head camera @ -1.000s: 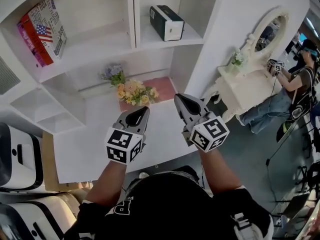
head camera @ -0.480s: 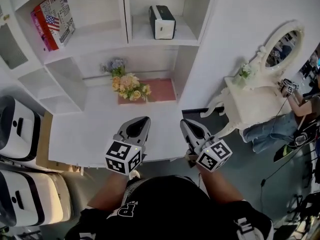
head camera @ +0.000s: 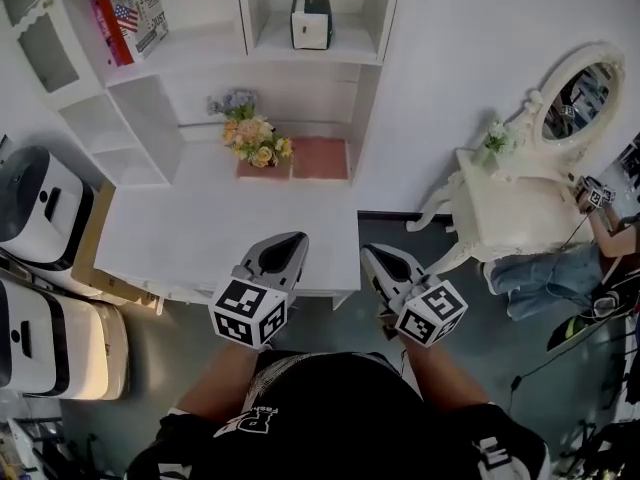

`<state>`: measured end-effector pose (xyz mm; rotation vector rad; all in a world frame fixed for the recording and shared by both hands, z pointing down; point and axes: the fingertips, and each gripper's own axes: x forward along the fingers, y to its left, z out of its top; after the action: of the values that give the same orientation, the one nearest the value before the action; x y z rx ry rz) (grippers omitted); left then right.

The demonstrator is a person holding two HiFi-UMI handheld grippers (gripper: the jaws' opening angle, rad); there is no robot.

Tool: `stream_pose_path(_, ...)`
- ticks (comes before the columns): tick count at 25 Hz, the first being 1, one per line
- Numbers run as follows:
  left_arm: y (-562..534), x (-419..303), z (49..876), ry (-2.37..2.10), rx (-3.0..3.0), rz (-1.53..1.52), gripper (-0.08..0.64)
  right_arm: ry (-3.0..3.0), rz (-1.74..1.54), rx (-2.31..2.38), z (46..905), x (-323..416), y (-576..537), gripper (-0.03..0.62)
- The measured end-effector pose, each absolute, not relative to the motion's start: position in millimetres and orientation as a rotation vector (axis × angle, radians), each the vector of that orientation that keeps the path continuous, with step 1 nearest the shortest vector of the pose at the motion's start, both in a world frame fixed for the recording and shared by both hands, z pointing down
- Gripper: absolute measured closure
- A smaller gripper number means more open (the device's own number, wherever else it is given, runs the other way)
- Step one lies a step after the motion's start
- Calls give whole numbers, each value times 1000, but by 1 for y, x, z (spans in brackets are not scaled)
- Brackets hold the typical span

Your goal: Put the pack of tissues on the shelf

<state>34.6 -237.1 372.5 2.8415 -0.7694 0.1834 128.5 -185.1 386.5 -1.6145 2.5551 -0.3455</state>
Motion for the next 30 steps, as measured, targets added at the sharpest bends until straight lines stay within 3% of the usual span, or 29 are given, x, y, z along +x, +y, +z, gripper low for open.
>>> stream_pose_path(30,-216,-21,361,-768,2853,227,546,2551,-353,-1688,368,78,-157,586)
